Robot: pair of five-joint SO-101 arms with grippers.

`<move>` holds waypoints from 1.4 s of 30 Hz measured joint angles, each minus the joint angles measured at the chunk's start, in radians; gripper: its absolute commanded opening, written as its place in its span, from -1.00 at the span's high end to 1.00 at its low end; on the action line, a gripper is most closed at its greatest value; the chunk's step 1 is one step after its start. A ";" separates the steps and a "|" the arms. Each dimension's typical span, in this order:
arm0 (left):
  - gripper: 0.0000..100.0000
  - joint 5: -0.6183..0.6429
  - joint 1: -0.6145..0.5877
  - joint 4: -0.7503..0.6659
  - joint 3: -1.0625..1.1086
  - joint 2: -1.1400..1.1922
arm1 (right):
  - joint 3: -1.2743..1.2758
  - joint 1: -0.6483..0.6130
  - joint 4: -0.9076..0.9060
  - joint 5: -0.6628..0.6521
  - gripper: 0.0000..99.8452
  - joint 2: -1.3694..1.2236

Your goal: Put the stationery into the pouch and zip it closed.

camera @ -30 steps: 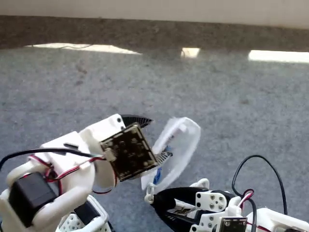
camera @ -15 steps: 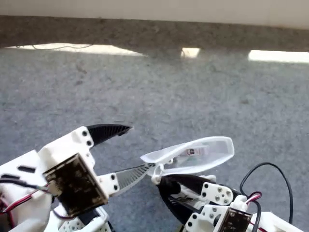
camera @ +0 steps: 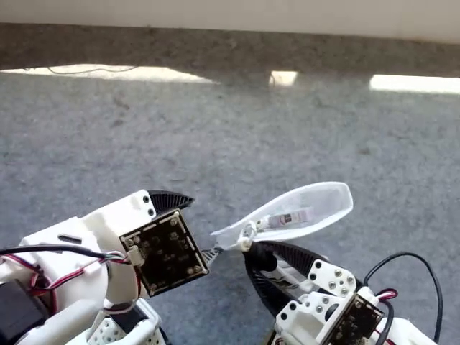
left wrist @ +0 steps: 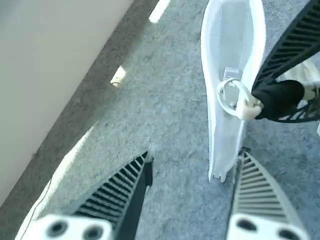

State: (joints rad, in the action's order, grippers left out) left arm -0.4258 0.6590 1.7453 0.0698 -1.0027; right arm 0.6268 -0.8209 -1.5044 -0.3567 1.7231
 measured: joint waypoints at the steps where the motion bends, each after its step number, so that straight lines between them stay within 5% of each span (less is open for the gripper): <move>1: 0.50 0.006 0.000 0.000 0.006 -0.014 | 0.000 0.005 0.003 0.003 0.99 0.000; 8: 0.50 0.037 0.104 -0.015 0.152 -0.084 | 0.000 0.008 0.005 0.003 0.99 0.000; 17: 0.50 0.178 0.120 -0.304 0.422 -0.078 | 0.000 0.008 0.005 0.003 0.99 0.000; 27: 0.98 0.192 0.149 -0.468 0.549 -0.081 | 0.000 0.011 0.009 0.003 0.99 0.000; 31: 0.99 0.192 0.149 -0.480 0.552 -0.081 | 0.000 0.011 0.025 0.044 0.99 0.000; 42: 0.99 0.236 0.149 -0.505 0.595 -0.117 | 0.020 0.267 0.178 0.126 0.99 0.081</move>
State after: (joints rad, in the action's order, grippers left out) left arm -0.1895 0.8078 1.2405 0.6651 -1.1193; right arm 0.6467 -0.5539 -1.3265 -0.2309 1.8044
